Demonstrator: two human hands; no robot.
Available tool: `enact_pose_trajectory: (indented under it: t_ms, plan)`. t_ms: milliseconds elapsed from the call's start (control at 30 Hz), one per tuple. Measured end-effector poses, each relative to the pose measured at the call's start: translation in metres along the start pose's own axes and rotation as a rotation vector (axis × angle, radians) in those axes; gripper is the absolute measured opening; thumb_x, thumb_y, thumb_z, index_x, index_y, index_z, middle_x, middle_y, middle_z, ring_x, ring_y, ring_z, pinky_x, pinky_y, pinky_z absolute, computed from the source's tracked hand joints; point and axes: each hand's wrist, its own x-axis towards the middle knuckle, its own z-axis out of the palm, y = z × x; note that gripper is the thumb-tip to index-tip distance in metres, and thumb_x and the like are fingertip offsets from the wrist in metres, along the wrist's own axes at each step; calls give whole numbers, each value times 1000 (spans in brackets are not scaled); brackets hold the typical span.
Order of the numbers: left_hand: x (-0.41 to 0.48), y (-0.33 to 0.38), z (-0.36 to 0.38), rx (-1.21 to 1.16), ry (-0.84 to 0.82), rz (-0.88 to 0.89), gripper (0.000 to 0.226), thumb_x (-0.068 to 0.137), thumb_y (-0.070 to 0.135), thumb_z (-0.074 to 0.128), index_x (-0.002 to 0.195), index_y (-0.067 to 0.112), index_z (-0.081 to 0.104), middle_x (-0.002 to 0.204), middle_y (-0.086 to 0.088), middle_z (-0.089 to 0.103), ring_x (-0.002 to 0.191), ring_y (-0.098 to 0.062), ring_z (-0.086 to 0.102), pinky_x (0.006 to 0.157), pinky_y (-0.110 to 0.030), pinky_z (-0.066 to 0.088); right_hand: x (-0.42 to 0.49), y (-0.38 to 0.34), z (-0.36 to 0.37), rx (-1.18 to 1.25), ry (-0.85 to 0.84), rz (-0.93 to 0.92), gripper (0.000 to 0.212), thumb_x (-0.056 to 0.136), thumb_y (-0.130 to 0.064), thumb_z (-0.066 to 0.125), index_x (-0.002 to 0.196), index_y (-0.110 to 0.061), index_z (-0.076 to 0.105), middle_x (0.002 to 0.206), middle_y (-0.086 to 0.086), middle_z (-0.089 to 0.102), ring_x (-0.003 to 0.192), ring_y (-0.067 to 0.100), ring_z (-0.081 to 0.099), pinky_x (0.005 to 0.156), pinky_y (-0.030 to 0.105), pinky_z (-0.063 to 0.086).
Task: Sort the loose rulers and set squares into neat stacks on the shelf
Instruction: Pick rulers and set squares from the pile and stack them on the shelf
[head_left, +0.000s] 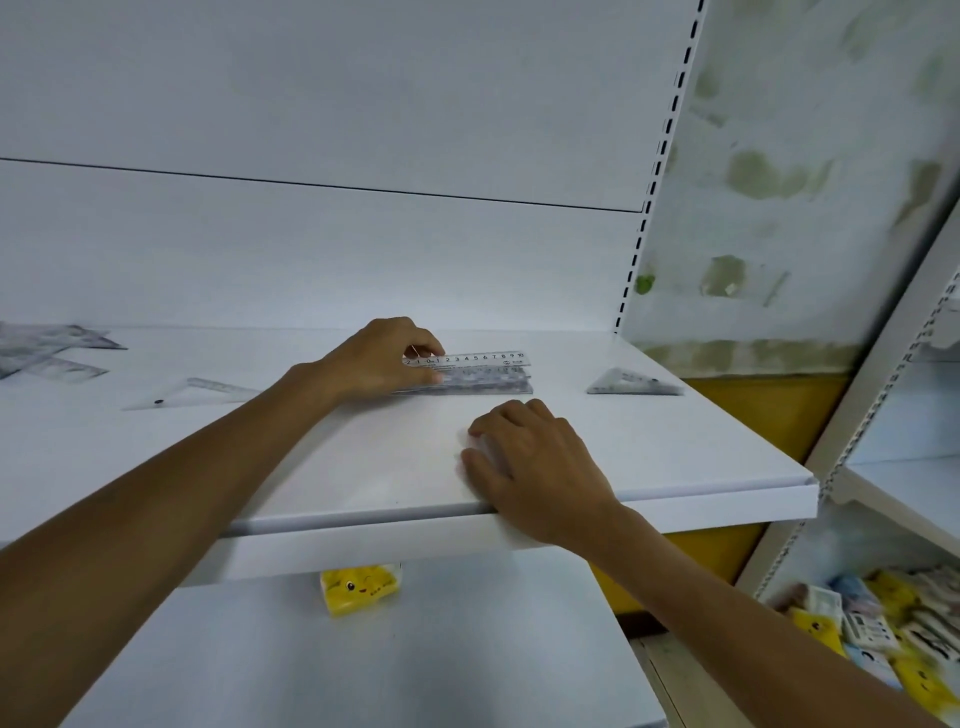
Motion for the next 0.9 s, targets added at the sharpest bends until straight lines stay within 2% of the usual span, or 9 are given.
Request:
enact_pose_trajectory:
  t_ms: [100,367,600,900]
  plan:
    - [2,-2,3,8,-20,10,31,81,29,68,110,18,64,103,-1,57,94,-12,53,86,-26,42,0,0,0,0,6,3,35,92,-39,40,116,-18,55,118,-1,55,107,19,44,91,34,36]
    - [7,-6,11,3,-48,-18,31,82,32,67,110,19,64,102,1,57,94,-12,54,84,-25,41,0,0,0,-6,15,1,34,92,-38,39,114,-18,55,115,-2,56,106,19,44,91,35,37]
    - [6,-8,8,-34,-20,-27,42,81,40,66,117,22,56,105,5,54,97,-11,54,78,-21,36,1,0,-1,9,13,4,35,92,-38,40,116,-19,55,118,-3,55,110,18,44,93,35,36]
    - [-12,-23,-21,21,99,-38,24,88,30,59,111,23,60,105,4,56,96,-12,56,81,-25,39,4,5,-4,81,-28,31,31,89,-39,48,114,-22,57,119,-5,55,113,16,43,94,32,36]
